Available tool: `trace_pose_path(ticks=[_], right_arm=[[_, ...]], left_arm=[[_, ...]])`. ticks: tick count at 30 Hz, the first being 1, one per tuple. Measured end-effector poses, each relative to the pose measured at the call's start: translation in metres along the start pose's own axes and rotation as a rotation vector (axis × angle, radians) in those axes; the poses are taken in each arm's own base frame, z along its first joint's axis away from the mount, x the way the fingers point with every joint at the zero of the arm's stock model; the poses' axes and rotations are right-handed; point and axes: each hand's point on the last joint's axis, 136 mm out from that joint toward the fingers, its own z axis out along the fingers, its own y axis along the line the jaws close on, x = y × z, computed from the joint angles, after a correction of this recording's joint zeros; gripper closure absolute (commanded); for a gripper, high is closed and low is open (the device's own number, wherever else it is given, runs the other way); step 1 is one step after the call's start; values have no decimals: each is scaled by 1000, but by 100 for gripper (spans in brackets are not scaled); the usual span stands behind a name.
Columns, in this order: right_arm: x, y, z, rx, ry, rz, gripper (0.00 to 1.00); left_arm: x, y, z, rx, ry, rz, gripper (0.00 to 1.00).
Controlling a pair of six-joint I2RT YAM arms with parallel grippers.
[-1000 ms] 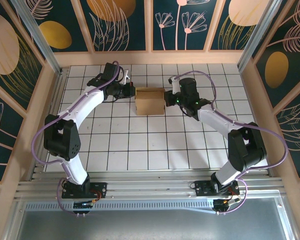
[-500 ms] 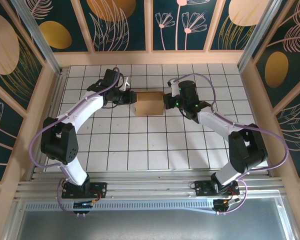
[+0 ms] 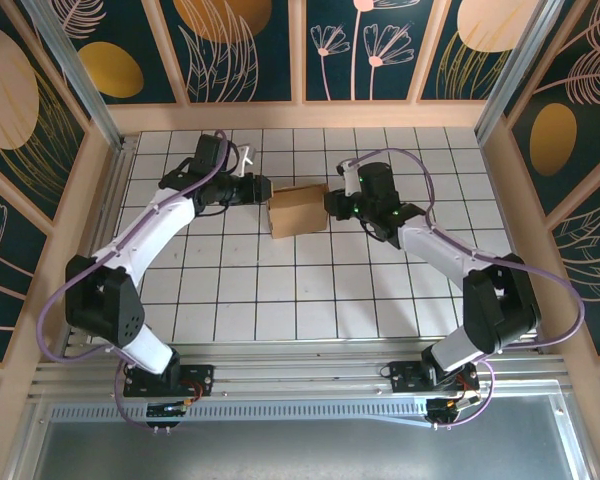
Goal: Fold the paper box
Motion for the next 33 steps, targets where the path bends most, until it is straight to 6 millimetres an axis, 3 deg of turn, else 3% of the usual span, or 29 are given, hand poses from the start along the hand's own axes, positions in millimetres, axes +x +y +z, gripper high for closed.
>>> trace_pose_path(ticks=[5,10,12,14,17,23,27,33], right_arm=[[-19,9,-21,-20,-57,23,52],[-54,6,-39,-75,-125,166,51],[-73,-2,-36,-104,-119,244,51],[-85,-9,-26,-128,-102,308,51],[-78,-15,-6,-167,-17,400,52],[-29,-13,25,-224,189,550,57],[-25,-8,25,-253,217,572,64],[-21,-7,25,-260,224,571,68]], left_arm=[[-11,0,-24,-44,-94,-64,55],[-16,5,-34,-32,-207,-283,55],[-6,13,-27,-23,-209,-409,53],[4,21,-19,-20,-202,-513,58],[11,26,-13,-12,-199,-636,57],[-2,16,-3,78,-209,-736,45],[2,18,13,95,-172,-757,42],[11,22,19,93,-151,-762,42]])
